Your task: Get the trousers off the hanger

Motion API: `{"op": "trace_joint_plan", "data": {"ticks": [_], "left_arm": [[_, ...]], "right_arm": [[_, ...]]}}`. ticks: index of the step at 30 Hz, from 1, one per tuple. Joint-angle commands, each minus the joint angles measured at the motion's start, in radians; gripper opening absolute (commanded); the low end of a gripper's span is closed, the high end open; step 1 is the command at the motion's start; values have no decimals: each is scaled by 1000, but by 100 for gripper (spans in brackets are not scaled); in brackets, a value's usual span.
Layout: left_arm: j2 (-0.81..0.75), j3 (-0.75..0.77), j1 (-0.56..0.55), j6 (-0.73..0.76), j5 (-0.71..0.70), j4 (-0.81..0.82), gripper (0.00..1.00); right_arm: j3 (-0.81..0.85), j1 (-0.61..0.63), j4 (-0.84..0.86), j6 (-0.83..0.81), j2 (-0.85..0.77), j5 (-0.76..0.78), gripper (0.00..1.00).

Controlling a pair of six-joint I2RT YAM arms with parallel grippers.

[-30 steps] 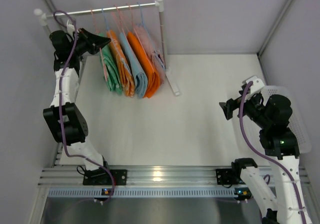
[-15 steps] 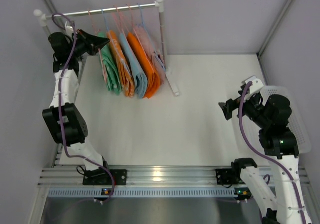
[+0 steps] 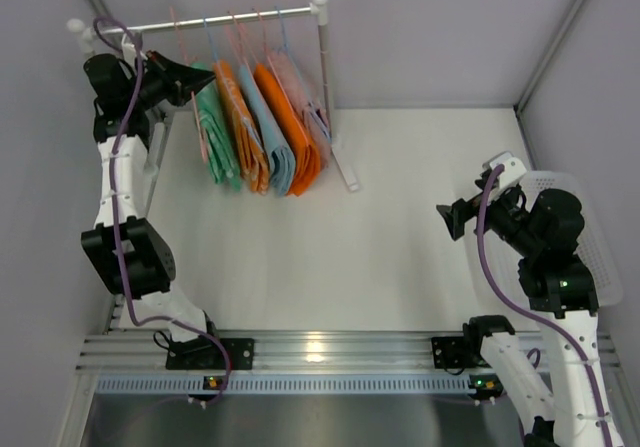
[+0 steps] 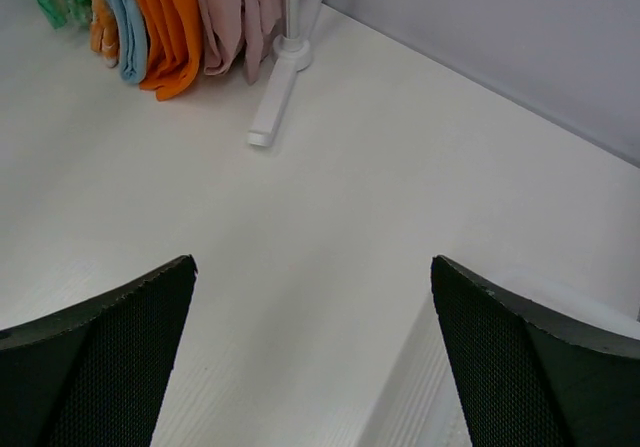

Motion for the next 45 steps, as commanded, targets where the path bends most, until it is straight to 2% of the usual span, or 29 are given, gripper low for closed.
{"op": "trace_joint_plan", "data": {"ticks": [1, 9, 17, 21, 22, 23, 25, 26, 28, 29, 31, 32, 36, 41, 45], "left_arm": [[-183, 70, 5, 86, 54, 131, 0], [-293, 24, 6, 132, 71, 63, 0], [-561, -228, 8, 121, 37, 36, 0], [-699, -280, 6, 156, -32, -88, 0], [-725, -277, 6, 169, -82, -181, 0], [-776, -277, 8, 169, -101, -206, 0], [-821, -295, 6, 146, -120, -211, 0], [-845, -309, 6, 118, -117, -187, 0], [-913, -372, 6, 10, -123, -132, 0], [-931, -390, 6, -23, -127, -83, 0], [-979, -424, 6, -106, -152, -53, 0], [-993, -433, 8, -132, -158, -23, 0], [-1014, -438, 5, -264, -167, -35, 0], [-990, -351, 5, -297, -172, -87, 0], [-962, -290, 6, -339, -169, -90, 0]], "right_arm": [[-10, -7, 85, -17, -4, -35, 99], [-4, -7, 98, -11, -2, -58, 99], [17, -6, 111, 0, -15, -107, 99], [51, 20, 130, 13, 10, -139, 99], [63, 33, 140, 23, 33, -139, 99], [75, 48, 156, 35, 45, -136, 100], [91, 123, 215, 72, 83, -119, 99], [95, 208, 237, 84, 97, -99, 99], [97, 327, 283, 93, 131, 3, 99], [94, 462, 336, 83, 139, 52, 100], [76, 600, 398, 63, 163, 187, 99], [68, 722, 462, 46, 174, 238, 99], [120, 859, 544, 90, 300, 370, 99], [86, 1071, 781, 26, 406, 481, 99], [42, 1172, 923, 27, 487, 533, 99]]}}
